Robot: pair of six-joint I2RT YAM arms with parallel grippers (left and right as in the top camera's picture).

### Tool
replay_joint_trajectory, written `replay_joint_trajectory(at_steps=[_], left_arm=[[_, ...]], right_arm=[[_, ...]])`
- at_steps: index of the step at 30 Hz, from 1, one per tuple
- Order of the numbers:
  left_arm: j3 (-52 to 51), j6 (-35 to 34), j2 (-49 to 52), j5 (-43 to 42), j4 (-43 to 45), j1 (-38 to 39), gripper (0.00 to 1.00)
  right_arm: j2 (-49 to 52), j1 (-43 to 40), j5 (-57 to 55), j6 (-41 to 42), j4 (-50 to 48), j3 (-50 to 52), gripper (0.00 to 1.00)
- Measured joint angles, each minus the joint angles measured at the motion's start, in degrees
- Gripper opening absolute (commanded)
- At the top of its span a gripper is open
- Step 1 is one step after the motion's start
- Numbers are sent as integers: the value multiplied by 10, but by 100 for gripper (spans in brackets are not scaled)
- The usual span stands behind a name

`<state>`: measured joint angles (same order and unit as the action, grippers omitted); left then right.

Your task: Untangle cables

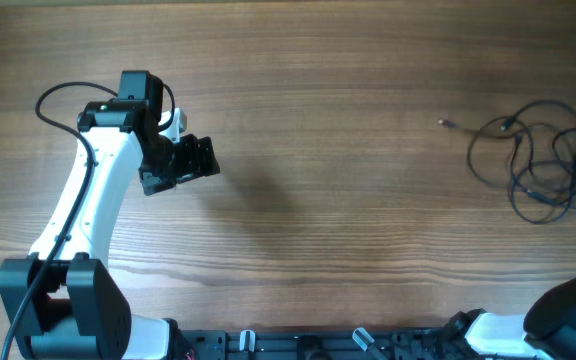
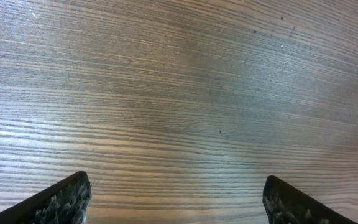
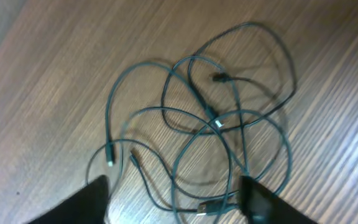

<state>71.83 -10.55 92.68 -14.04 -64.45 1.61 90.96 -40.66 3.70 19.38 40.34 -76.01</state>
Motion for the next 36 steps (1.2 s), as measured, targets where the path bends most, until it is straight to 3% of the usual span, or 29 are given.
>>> replay_joint_trajectory(at_steps=[12, 17, 24, 28, 36], left_arm=[[0, 0, 0, 0, 3, 0, 91], [0, 0, 0, 0, 15, 0, 94], [-1, -9, 0, 6, 65, 7, 100], [-1, -50, 0, 73, 68, 30, 100], [-1, -117, 0, 180, -14, 43, 100]], right_arm=[[11, 30, 125, -36, 18, 0, 73], [11, 122, 145, -93, 35, 0, 75], [11, 298, 139, -157, 47, 0, 87], [11, 397, 99, -174, 62, 0, 100], [11, 509, 49, -178, 144, 0, 100]])
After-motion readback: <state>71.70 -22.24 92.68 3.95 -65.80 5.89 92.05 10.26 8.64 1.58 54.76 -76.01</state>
